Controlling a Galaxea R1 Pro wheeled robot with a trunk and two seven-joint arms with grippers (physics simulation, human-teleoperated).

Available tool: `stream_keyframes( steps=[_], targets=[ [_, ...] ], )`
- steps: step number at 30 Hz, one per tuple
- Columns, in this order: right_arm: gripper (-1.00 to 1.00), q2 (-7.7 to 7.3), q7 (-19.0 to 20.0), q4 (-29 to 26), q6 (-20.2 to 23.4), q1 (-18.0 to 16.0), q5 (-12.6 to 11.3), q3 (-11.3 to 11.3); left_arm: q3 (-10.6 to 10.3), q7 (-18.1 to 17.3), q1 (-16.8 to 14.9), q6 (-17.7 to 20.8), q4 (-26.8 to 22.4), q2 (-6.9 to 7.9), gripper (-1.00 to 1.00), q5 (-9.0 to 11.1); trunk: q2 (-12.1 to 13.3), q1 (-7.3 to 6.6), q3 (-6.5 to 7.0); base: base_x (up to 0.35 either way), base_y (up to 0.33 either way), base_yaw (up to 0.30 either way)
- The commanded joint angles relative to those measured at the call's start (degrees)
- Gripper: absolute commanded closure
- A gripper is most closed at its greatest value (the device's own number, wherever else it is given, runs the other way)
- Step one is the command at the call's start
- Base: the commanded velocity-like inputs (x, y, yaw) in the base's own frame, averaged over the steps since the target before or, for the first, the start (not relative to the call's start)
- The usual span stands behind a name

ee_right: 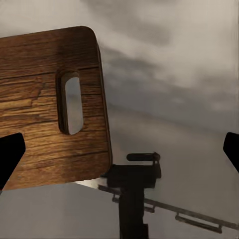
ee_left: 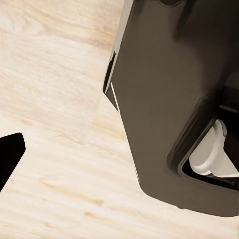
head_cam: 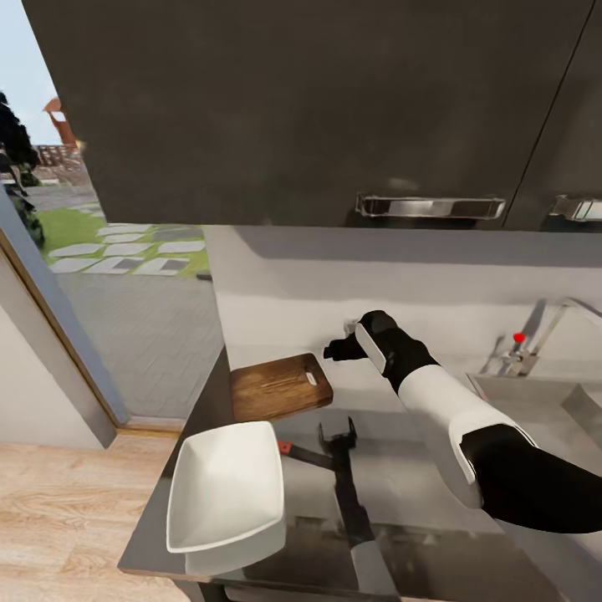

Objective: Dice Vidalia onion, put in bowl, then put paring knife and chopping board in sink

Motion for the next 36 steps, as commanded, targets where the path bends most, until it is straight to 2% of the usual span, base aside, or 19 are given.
stream_keyframes(
  steps=[1,9,17,24,29,34,36],
  targets=[
    [-1.0,-0.04,-0.21,-0.04,0.2,-0.06,-0.38,0.3,0.48,0.11,-0.05,0.2,-0.02,-0.01,-1.0,-0.54,-0.11,0.05,-0.12,0.074,0.0,0.0],
    [-1.0,-0.04,-0.21,-0.03,0.2,-0.06,-0.34,0.3,0.48,0.11,-0.05,0.2,-0.02,-0.02,-1.0,-0.54,-0.11,0.05,-0.12,0.03,0.0,0.0],
    [-1.0,-0.04,-0.21,-0.03,0.2,-0.06,-0.35,0.3,0.48,0.11,-0.05,0.26,-0.02,0.06,-1.0,-0.54,-0.11,0.05,-0.12,0.198,0.0,0.0],
    [-1.0,-0.04,-0.25,-0.03,0.2,-0.06,-0.35,0.3,0.42,0.24,0.17,0.35,-0.02,0.85,-1.0,-0.54,-0.11,0.05,-0.12,0.039,0.0,0.0],
    [-1.0,-0.04,-0.29,-0.03,0.2,-0.06,-0.34,0.3,0.3,0.28,1.3,0.37,-0.02,2.15,-1.0,-0.54,-0.11,0.05,-0.12,0.004,0.0,0.0],
    [-1.0,-0.04,-0.3,-0.03,0.26,-0.06,-0.35,0.3,0.11,0.28,1.51,0.5,-0.02,2.49,-1.0,-0.54,-0.11,0.05,-0.12,0.0,0.0,0.0],
    [-1.0,-0.04,-0.3,-0.03,0.28,-0.06,-0.36,0.3,-2.18,0.28,2.04,0.7,-0.02,2.58,-1.0,-0.54,-0.11,0.05,-0.12,0.058,0.0,0.0]
  ],
)
